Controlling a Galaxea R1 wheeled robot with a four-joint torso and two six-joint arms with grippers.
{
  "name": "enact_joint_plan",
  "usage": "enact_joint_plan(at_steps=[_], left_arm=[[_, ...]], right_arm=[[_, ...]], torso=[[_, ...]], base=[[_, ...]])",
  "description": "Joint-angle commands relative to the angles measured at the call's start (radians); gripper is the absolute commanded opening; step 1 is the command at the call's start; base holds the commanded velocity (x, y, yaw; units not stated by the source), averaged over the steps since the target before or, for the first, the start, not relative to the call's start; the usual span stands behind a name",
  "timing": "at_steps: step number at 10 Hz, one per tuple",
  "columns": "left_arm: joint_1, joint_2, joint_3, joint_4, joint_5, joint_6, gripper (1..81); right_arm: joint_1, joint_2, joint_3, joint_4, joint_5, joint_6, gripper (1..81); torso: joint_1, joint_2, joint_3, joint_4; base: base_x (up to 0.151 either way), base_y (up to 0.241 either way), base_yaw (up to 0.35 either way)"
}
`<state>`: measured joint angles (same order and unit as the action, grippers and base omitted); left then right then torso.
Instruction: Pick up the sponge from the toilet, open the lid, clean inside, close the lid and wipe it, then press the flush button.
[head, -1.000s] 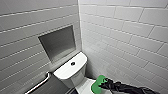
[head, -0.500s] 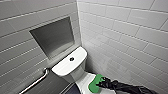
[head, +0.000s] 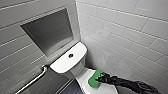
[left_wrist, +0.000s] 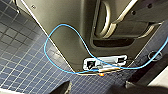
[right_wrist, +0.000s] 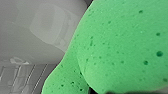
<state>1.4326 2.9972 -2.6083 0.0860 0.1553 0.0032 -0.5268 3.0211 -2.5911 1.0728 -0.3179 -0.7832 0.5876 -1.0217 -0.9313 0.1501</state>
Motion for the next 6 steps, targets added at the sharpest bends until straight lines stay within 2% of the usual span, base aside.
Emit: enact_joint_plan(at_steps=[1,2,3,5,6], left_arm=[[0.019,-0.006,0.002,-0.009,0.09,0.004,81.1],[0.019,-0.006,0.002,-0.009,0.09,0.003,81.1],[0.019,-0.004,0.002,-0.009,0.09,0.003,81.1],[0.019,-0.003,0.002,-0.009,0.09,0.003,81.1],[0.018,-0.003,0.002,-0.009,0.09,0.003,81.1]], right_arm=[[0.144,0.04,-0.056,0.026,-0.072,0.001,1.0],[0.141,0.047,-0.076,0.022,-0.072,0.001,1.0],[0.141,0.047,-0.081,0.021,-0.072,0.001,1.0],[0.152,0.049,-0.075,0.018,-0.072,0.001,1.0],[0.159,0.051,-0.07,0.018,-0.072,0.001,1.0]], torso=[[0.0,0.0,0.0,0.0],[0.0,0.0,0.0,0.0],[0.0,0.0,-0.094,0.0],[0.0,0.0,-0.117,0.0],[0.0,0.0,-0.1,0.0]], base=[[0.0,0.0,0.0],[0.0,0.0,0.0],[0.0,0.0,0.0],[0.0,0.0,0.0],[0.0,0.0,0.0]])
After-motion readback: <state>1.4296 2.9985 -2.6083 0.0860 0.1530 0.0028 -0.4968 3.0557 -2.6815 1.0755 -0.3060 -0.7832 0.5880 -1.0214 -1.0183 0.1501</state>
